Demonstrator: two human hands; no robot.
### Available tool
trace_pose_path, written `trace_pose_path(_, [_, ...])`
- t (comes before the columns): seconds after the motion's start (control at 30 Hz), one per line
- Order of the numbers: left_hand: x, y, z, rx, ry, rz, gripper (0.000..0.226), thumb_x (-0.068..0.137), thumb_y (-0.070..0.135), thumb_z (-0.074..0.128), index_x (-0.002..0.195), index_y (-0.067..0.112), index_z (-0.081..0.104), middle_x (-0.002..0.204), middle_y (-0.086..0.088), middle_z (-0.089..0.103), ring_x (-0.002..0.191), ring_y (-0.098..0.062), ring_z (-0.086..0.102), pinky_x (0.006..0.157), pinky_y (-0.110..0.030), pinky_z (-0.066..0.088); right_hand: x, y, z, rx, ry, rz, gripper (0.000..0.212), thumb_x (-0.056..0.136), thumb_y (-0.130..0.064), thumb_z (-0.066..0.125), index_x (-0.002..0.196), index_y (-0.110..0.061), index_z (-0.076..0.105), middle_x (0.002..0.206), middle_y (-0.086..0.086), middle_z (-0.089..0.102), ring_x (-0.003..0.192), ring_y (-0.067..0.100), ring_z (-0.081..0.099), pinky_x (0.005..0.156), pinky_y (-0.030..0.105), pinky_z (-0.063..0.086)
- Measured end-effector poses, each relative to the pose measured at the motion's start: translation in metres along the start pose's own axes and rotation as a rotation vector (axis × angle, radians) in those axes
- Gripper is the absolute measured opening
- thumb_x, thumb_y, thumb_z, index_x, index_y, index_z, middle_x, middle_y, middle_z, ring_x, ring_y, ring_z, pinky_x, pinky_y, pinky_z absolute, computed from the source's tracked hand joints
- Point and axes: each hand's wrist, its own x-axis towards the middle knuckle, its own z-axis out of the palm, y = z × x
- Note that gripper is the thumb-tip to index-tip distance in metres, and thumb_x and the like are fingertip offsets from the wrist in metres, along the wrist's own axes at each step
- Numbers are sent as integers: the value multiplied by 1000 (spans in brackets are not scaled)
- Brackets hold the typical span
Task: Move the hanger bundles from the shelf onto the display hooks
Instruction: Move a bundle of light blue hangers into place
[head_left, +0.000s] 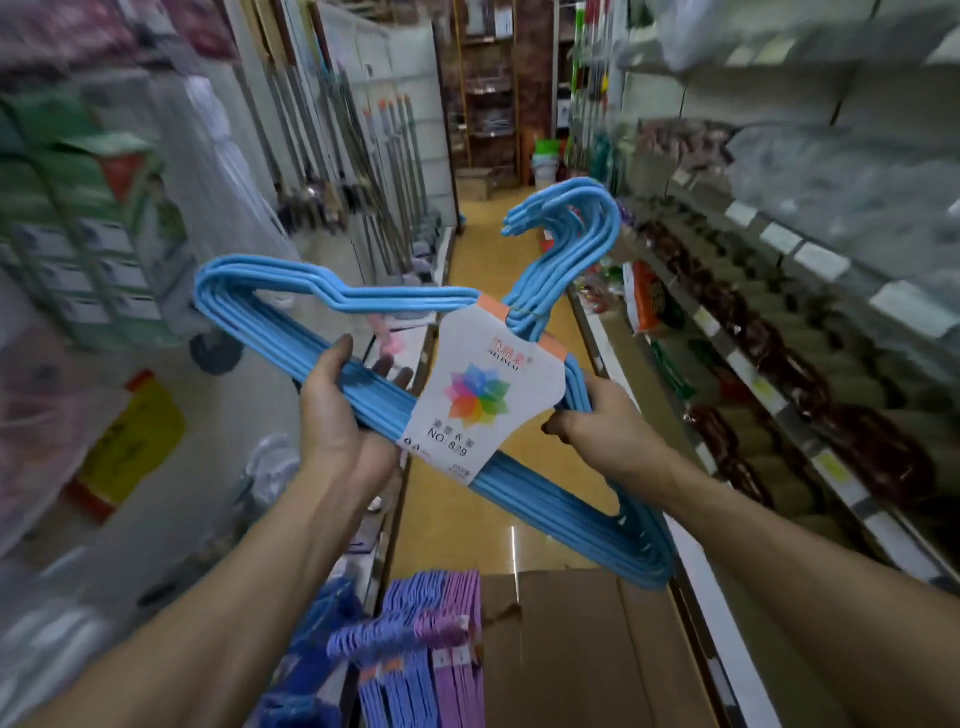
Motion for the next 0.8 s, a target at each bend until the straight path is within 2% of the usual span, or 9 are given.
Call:
trace_pose_path(0.17, [-52, 70, 53, -3, -35, 103, 31, 89, 41, 63, 103, 13, 56, 93, -8, 55, 104, -27, 54, 106, -42, 42, -17, -92, -17, 9, 0, -63, 17, 86, -3, 63, 90, -20, 60, 89, 10, 67, 92, 31, 68, 82, 49, 54])
trace_pose_path(0.3, [-95, 111, 75, -29, -78, 173, 30, 92, 41, 58, 100, 13, 51, 87, -12, 51, 90, -28, 54, 101, -44, 42, -32, -140, -21, 41, -28, -130, 17, 90, -9, 63, 100, -23, 62, 91, 7, 69, 94, 26, 68, 74, 38, 53])
trace_pose_path(0.43, [-131, 144, 82, 1, -27, 237, 38, 85, 43, 66, 105, 14, 52, 91, -11, 50, 86, -28, 56, 92, -43, 49, -44, -175, -20, 65, -75, -194, 19, 90, -9, 64, 97, -27, 65, 88, 4, 71, 92, 28, 69, 68, 32, 52])
trace_pose_path(0.5, [-149, 155, 83, 2, 3, 293, 45, 77, 42, 72, 106, 14, 52, 94, -11, 49, 90, -29, 53, 91, -40, 46, -48, -190, -19, 71, -106, -220, 22, 90, -4, 63, 95, -25, 65, 88, 3, 71, 92, 28, 69, 70, 34, 53])
trace_pose_path(0.57, [-169, 162, 84, -6, 40, 362, 49, 72, 37, 76, 108, 15, 51, 99, -13, 50, 98, -31, 52, 98, -41, 42, -52, -203, -18, 66, -157, -248, 20, 89, -2, 63, 98, -19, 67, 91, 9, 71, 93, 32, 67, 75, 43, 54])
trace_pose_path(0.63, [-191, 167, 85, -27, 57, 415, 40, 74, 33, 74, 103, 16, 53, 94, -11, 53, 94, -31, 56, 99, -40, 44, -55, -213, -17, 71, -227, -290, 19, 88, -2, 63, 99, -16, 67, 93, 15, 70, 91, 35, 66, 76, 47, 53])
trace_pose_path(0.7, [-212, 168, 87, -33, 76, 476, 14, 84, 28, 67, 89, 16, 60, 83, -7, 55, 75, -24, 59, 84, -37, 49, -56, -221, -16, 85, -284, -332, 18, 88, 0, 64, 94, -17, 67, 89, 19, 68, 82, 32, 63, 70, 44, 49])
trace_pose_path(0.73, [-227, 168, 90, -36, 93, 523, 13, 89, 24, 63, 80, 16, 66, 80, -7, 58, 70, -22, 60, 81, -39, 50, -57, -224, -15, 98, -317, -350, 20, 88, 1, 64, 93, -18, 67, 84, 14, 69, 78, 26, 62, 68, 39, 48])
trace_pose_path(0.8, [-246, 171, 83, -21, 139, 589, 16, 89, 21, 62, 82, 14, 74, 89, -12, 63, 80, -26, 63, 94, -45, 50, -59, -232, -9, 127, -375, -388, 22, 88, 1, 66, 97, -19, 67, 79, 0, 71, 75, 16, 65, 63, 29, 49])
